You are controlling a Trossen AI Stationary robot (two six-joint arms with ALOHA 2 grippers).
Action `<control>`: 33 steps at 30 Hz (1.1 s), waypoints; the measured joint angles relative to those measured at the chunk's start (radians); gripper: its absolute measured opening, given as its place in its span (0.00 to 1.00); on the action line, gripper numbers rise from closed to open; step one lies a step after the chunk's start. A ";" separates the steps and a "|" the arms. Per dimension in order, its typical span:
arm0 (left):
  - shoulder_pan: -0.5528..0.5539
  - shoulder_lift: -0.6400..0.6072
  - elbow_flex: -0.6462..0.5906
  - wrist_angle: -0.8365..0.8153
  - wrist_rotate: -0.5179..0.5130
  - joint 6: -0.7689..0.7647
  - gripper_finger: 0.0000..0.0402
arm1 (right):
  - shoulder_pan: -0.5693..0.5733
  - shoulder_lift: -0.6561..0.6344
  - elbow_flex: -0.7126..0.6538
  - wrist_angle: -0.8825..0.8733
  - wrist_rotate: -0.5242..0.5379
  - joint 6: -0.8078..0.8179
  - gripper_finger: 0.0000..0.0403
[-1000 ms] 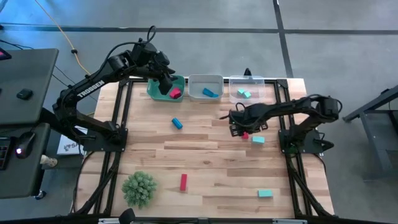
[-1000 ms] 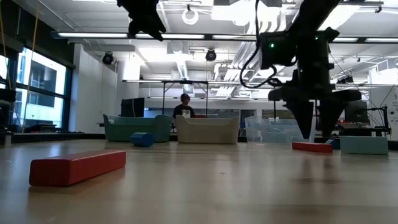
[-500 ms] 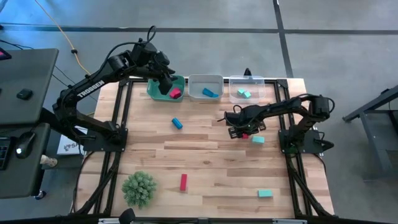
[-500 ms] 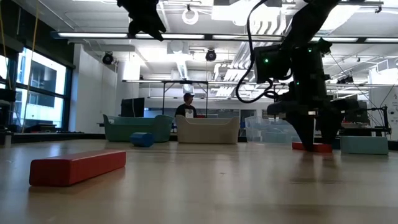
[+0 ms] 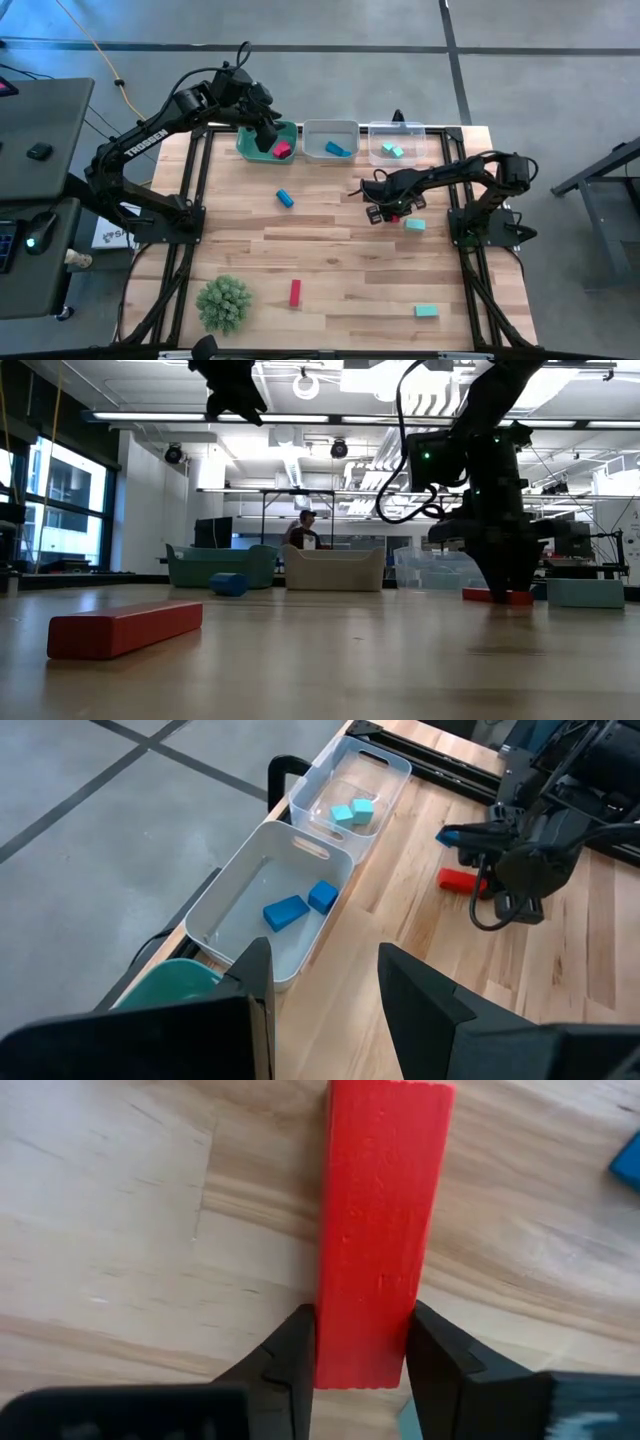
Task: Sort & place blocks by color
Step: Put the red block into the green bin
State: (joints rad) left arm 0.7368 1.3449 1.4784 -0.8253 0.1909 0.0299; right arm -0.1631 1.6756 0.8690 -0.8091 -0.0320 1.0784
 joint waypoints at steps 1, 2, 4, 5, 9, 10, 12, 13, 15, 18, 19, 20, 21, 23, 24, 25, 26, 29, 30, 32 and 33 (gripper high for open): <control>0.000 0.000 0.000 0.000 0.000 -0.001 0.26 | 0.000 -0.002 0.006 -0.006 -0.001 -0.010 0.24; 0.000 0.000 0.000 0.000 0.000 -0.013 0.26 | 0.000 0.000 0.017 -0.016 -0.002 -0.021 0.24; 0.000 0.000 0.000 0.000 0.000 -0.047 0.26 | 0.000 0.005 0.045 -0.027 -0.003 -0.052 0.24; 0.000 0.000 0.000 -0.001 0.000 -0.069 0.26 | 0.001 0.006 0.069 -0.022 -0.003 -0.070 0.24; 0.000 0.000 0.000 -0.001 0.000 -0.152 0.26 | 0.001 0.003 0.156 -0.018 0.022 -0.140 0.24; 0.000 0.000 0.000 0.000 0.000 -0.165 0.26 | 0.001 0.003 0.183 -0.019 0.035 -0.162 0.24; 0.000 0.000 0.000 0.000 0.001 -0.174 0.26 | 0.001 0.002 0.239 -0.011 0.059 -0.218 0.24; 0.000 0.000 0.000 0.000 0.001 -0.173 0.26 | 0.001 0.002 0.264 -0.014 0.072 -0.251 0.24; 0.000 0.000 0.000 0.000 0.000 -0.159 0.26 | 0.000 0.002 0.314 -0.017 0.092 -0.310 0.24; 0.000 0.000 0.000 0.001 0.001 -0.177 0.26 | -0.005 0.002 0.386 -0.020 0.109 -0.397 0.24; 0.000 0.000 0.000 0.005 0.001 -0.192 0.26 | -0.007 0.002 0.410 -0.021 0.117 -0.426 0.24; 0.000 0.000 0.000 0.009 0.000 -0.208 0.26 | -0.008 0.002 0.434 -0.021 0.129 -0.458 0.24; 0.000 0.000 0.000 0.013 0.000 -0.230 0.26 | -0.010 0.002 0.457 -0.022 0.138 -0.490 0.24; 0.000 0.000 0.000 0.017 0.000 -0.285 0.26 | -0.016 0.001 0.501 -0.022 0.146 -0.557 0.24; 0.000 0.000 0.000 0.017 0.000 -0.311 0.26 | -0.020 0.001 0.522 -0.024 0.146 -0.590 0.24; 0.000 0.000 0.000 0.017 0.000 -0.340 0.26 | -0.023 0.001 0.543 -0.024 0.147 -0.623 0.24; 0.000 0.000 0.000 0.017 0.000 -0.369 0.26 | -0.027 0.001 0.563 -0.024 0.150 -0.654 0.24; 0.000 0.000 0.000 0.017 0.000 -0.478 0.26 | -0.038 0.000 0.619 -0.023 0.186 -0.753 0.24; 0.000 0.000 0.000 0.017 0.001 -0.517 0.26 | -0.043 0.000 0.635 -0.020 0.195 -0.784 0.24; 0.000 0.000 0.000 0.017 0.004 -0.579 0.26 | -0.054 0.000 0.663 -0.014 0.207 -0.837 0.24; 0.000 0.000 0.000 0.017 0.004 -0.601 0.26 | -0.059 0.000 0.675 -0.009 0.217 -0.861 0.24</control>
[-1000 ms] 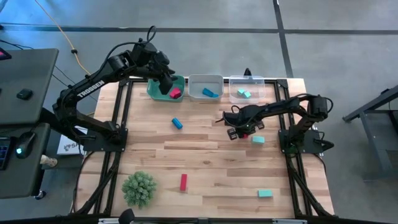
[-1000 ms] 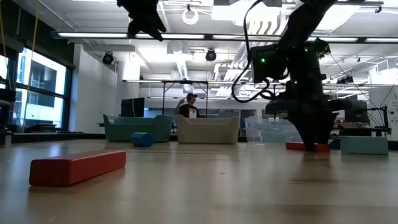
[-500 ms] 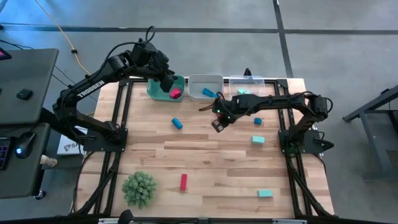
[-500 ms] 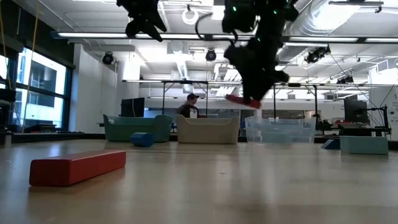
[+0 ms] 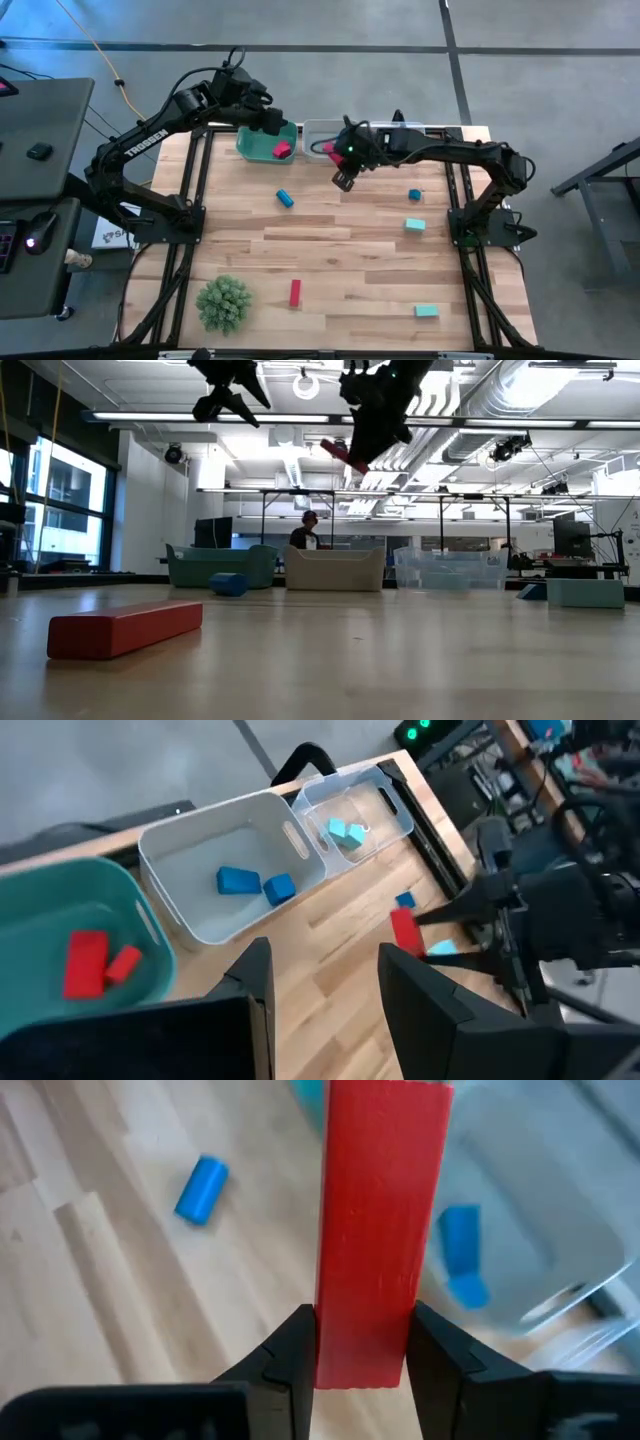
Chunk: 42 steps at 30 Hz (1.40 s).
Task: Sort & place blocks by color
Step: Put the red block into the green bin
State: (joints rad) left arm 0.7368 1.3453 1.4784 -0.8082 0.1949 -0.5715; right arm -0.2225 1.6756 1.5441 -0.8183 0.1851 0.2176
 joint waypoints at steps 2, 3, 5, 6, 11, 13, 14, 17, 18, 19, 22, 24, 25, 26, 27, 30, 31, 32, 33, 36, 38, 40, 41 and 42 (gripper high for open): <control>0.000 0.000 0.000 0.000 0.000 -0.032 0.26 | -0.007 -0.001 0.015 0.014 0.012 -0.051 0.24; -0.001 0.000 0.000 0.000 0.000 -0.046 0.26 | -0.011 -0.001 0.019 0.022 0.016 -0.071 0.24; -0.010 0.001 0.000 0.001 0.000 -0.065 0.26 | -0.016 -0.001 0.024 0.034 0.016 -0.111 0.24; -0.016 0.001 0.000 0.001 -0.001 -0.073 0.26 | -0.016 -0.001 0.025 0.044 0.015 -0.131 0.24; -0.064 0.007 0.001 0.009 0.000 -0.111 0.26 | -0.015 -0.001 0.025 0.070 -0.001 -0.239 0.24; -0.094 0.026 0.001 0.032 -0.001 -0.131 0.26 | -0.014 -0.001 0.026 0.076 -0.003 -0.271 0.24; -0.107 0.039 0.001 0.042 -0.001 -0.137 0.26 | -0.014 -0.001 0.026 0.078 -0.003 -0.285 0.24; -0.146 0.077 0.001 0.093 0.002 -0.160 0.26 | -0.014 -0.001 0.025 0.085 -0.002 -0.325 0.24; -0.155 0.092 0.001 0.109 0.003 -0.168 0.26 | -0.014 -0.001 0.025 0.084 -0.002 -0.334 0.24; -0.164 0.106 0.001 0.126 0.003 -0.177 0.26 | -0.014 -0.001 0.025 0.084 -0.001 -0.344 0.24; -0.181 0.147 0.001 0.163 0.002 -0.200 0.26 | -0.014 -0.001 0.025 0.084 0.004 -0.358 0.24; -0.186 0.168 0.001 0.172 0.002 -0.213 0.26 | -0.014 -0.001 0.026 0.084 0.007 -0.358 0.24; -0.189 0.180 0.001 0.179 0.002 -0.215 0.26 | -0.014 -0.001 0.025 0.084 0.007 -0.358 0.24; -0.190 0.191 0.001 0.181 0.002 -0.215 0.26 | -0.014 -0.001 0.025 0.084 0.007 -0.359 0.24; -0.190 0.202 0.001 0.180 0.002 -0.221 0.26 | -0.014 -0.001 0.026 0.084 0.008 -0.361 0.24; -0.191 0.222 0.001 0.182 0.003 -0.236 0.26 | -0.014 -0.001 0.025 0.080 0.009 -0.361 0.24; -0.191 0.227 0.001 0.186 0.003 -0.237 0.26 | -0.014 -0.001 0.025 0.080 0.009 -0.361 0.24; -0.191 0.233 0.001 0.195 0.003 -0.237 0.26 | -0.014 -0.001 0.025 0.080 0.011 -0.363 0.24; -0.191 0.239 0.001 0.202 0.004 -0.237 0.26 | -0.015 -0.001 0.025 0.081 0.011 -0.368 0.24; -0.191 0.253 0.001 0.245 0.002 -0.231 0.26 | -0.015 -0.001 0.025 0.092 0.014 -0.375 0.24; -0.191 0.261 0.001 0.274 0.002 -0.220 0.26 | -0.014 -0.002 0.025 0.094 0.009 -0.376 0.24; -0.190 0.271 0.001 0.282 0.004 -0.214 0.26 | -0.014 -0.002 0.025 0.095 0.009 -0.376 0.24; -0.190 0.277 0.001 0.282 0.005 -0.212 0.25 | -0.014 -0.002 0.025 0.097 0.009 -0.376 0.24; -0.191 0.282 0.001 0.284 0.007 -0.205 0.25 | -0.014 -0.002 0.025 0.097 0.009 -0.375 0.24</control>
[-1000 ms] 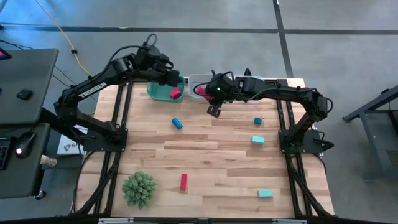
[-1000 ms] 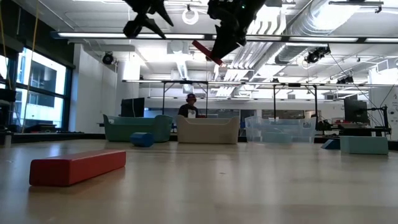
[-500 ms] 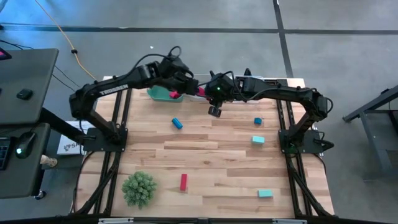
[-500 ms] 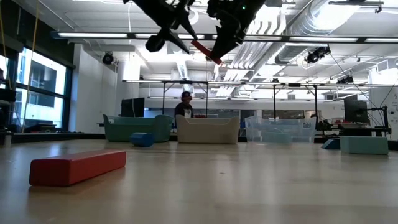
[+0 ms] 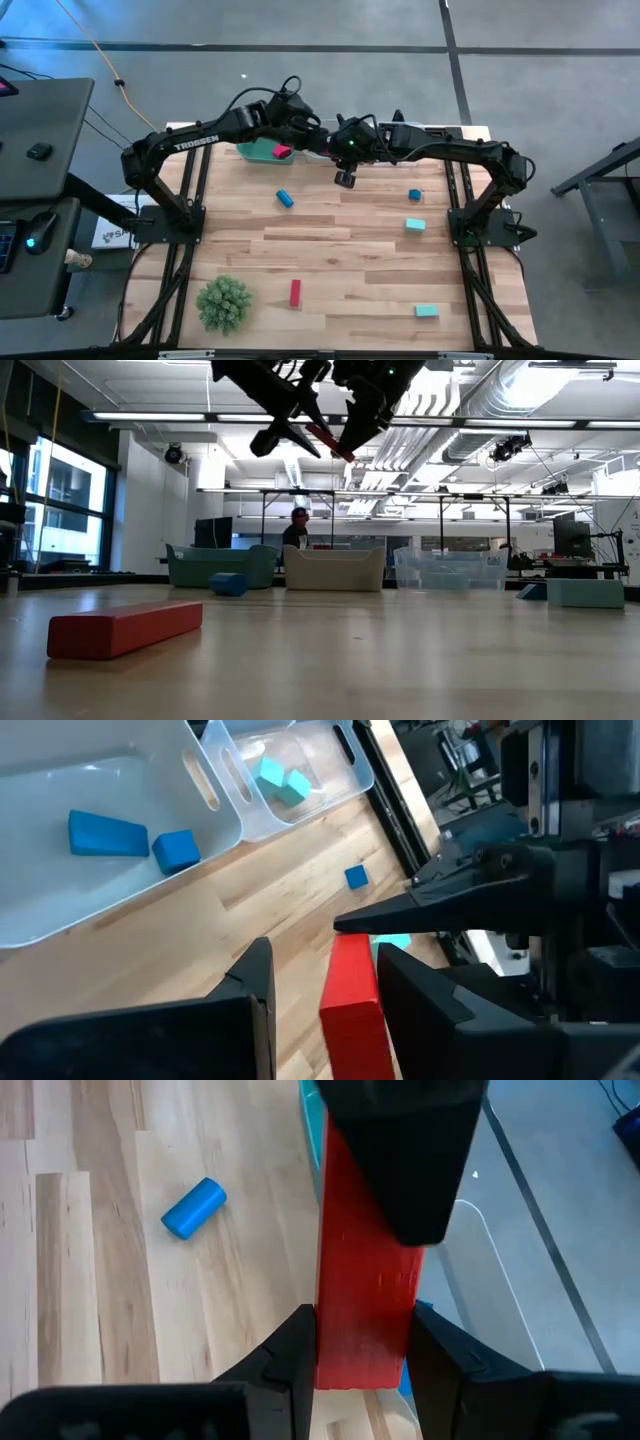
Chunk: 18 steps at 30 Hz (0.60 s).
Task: Sort & place blocks by color
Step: Put the red block into the green bin
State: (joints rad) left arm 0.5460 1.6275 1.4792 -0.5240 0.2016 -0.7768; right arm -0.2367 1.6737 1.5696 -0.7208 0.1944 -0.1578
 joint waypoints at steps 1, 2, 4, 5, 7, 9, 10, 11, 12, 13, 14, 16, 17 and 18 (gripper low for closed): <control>0.000 0.003 0.000 0.000 0.001 0.007 0.23 | 0.000 0.000 0.000 -0.001 -0.001 0.000 0.24; 0.000 0.007 0.000 0.002 0.005 0.009 0.22 | 0.000 0.000 0.000 -0.002 -0.001 0.000 0.24; 0.000 0.011 0.000 0.005 0.018 0.010 0.19 | 0.000 0.000 0.000 -0.003 -0.001 0.006 0.24; 0.000 0.011 0.000 0.005 0.020 0.011 0.17 | 0.000 0.000 0.000 -0.003 -0.002 0.018 0.24; -0.002 0.011 0.000 0.008 0.022 0.024 0.13 | -0.004 0.000 0.000 -0.003 -0.005 0.026 0.24; -0.004 0.011 0.000 0.012 0.022 0.032 0.09 | -0.006 0.001 0.000 -0.002 0.000 0.026 0.24; -0.003 0.011 0.000 0.016 0.024 0.037 0.07 | -0.005 0.001 0.000 -0.001 0.010 0.026 0.24; -0.003 0.011 0.001 0.019 0.027 0.040 0.05 | -0.005 0.001 0.000 0.000 0.014 0.026 0.24; -0.003 0.011 0.001 0.023 0.030 0.040 0.03 | -0.005 0.001 0.000 0.000 0.016 0.027 0.24; -0.003 0.011 0.001 0.026 0.037 0.040 0.02 | -0.005 0.001 0.000 0.000 0.019 0.028 0.24; -0.003 0.011 0.001 0.030 0.043 0.041 0.01 | -0.005 0.001 0.000 0.000 0.023 0.029 0.24; -0.006 0.011 0.001 0.041 0.043 0.056 0.01 | -0.005 0.001 0.000 0.000 0.039 0.028 0.24; -0.007 0.011 0.001 0.046 0.042 0.061 0.01 | -0.005 0.001 0.000 0.000 0.046 0.028 0.24; -0.008 0.011 0.001 0.052 0.042 0.063 0.01 | -0.005 0.001 0.000 -0.001 0.050 0.028 0.24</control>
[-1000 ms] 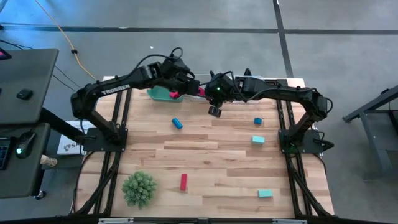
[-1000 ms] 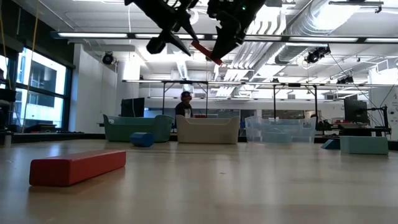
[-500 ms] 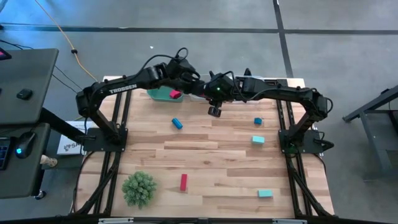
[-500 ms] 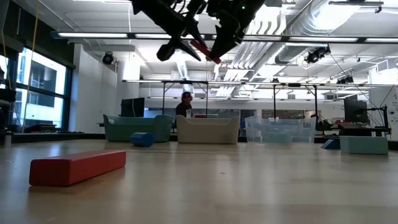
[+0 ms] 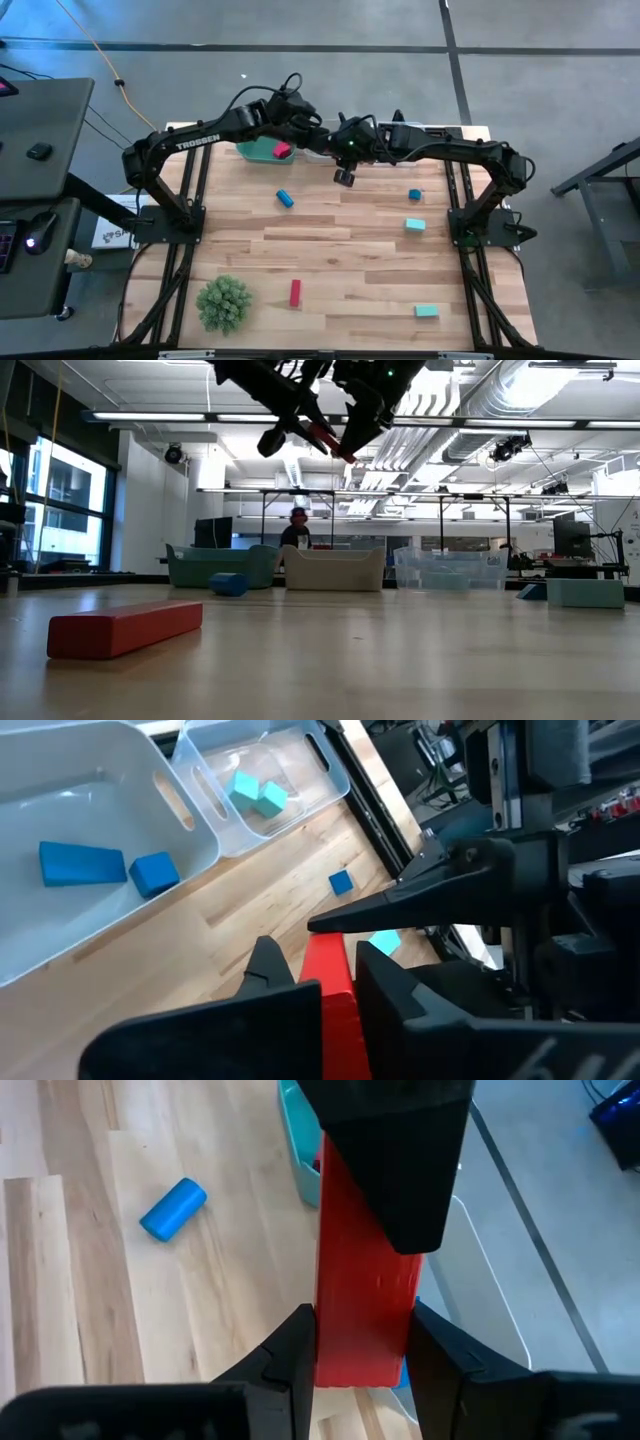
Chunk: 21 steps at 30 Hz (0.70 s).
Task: Sort & place blocks by color
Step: Put the red block into the green bin
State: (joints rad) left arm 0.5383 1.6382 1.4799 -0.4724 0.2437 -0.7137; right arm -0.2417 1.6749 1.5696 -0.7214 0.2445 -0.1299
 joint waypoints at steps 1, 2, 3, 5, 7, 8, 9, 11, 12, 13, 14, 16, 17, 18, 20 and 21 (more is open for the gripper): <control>0.000 0.000 0.000 0.005 0.000 0.005 0.01 | 0.000 0.000 0.000 0.000 0.001 0.000 0.24; 0.000 0.000 0.000 0.009 0.000 0.014 0.00 | -0.001 0.000 0.000 0.000 0.001 0.000 0.24; 0.000 0.000 0.000 0.009 0.002 0.021 0.00 | -0.001 0.000 0.000 0.001 0.001 0.000 0.24; 0.000 0.000 -0.001 0.009 0.006 0.035 0.00 | -0.001 0.000 0.000 0.000 0.000 0.005 0.24; 0.000 0.000 -0.001 0.010 0.010 0.041 0.00 | -0.001 0.000 0.000 0.000 0.002 0.022 0.25; 0.000 0.000 -0.001 0.012 0.011 0.043 0.00 | -0.001 0.000 0.000 0.000 0.008 0.024 0.26; -0.001 0.000 -0.001 0.014 0.011 0.046 0.00 | -0.001 0.000 0.000 0.001 0.014 0.024 0.28; -0.001 0.000 -0.001 0.016 0.012 0.058 0.00 | -0.001 0.000 0.000 0.001 0.027 0.025 0.32; -0.001 0.000 -0.001 0.016 0.015 0.062 0.00 | -0.001 0.000 0.000 0.003 0.028 0.025 0.33; -0.002 0.000 -0.001 0.014 0.017 0.069 0.00 | -0.001 0.000 0.000 0.004 0.028 0.025 0.34; -0.002 0.000 -0.001 0.013 0.018 0.077 0.00 | -0.001 0.000 0.000 0.004 0.029 0.025 0.35; -0.003 0.000 -0.001 0.013 0.017 0.087 0.00 | -0.001 0.000 0.000 0.004 0.032 0.026 0.35; -0.003 0.000 -0.001 0.013 0.016 0.092 0.00 | -0.001 0.000 0.000 0.004 0.031 0.025 0.35; -0.003 0.000 -0.001 0.013 0.014 0.098 0.00 | -0.001 0.000 0.000 0.005 0.032 0.026 0.35; -0.003 0.000 -0.001 0.013 0.011 0.105 0.00 | -0.001 0.000 0.000 0.007 0.037 0.041 0.36; -0.003 0.000 -0.001 0.013 0.010 0.110 0.00 | -0.002 0.000 0.000 0.007 0.036 0.043 0.36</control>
State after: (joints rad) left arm 0.5354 1.6386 1.4788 -0.4596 0.2538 -0.6041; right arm -0.2432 1.6749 1.5696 -0.7139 0.2802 -0.0868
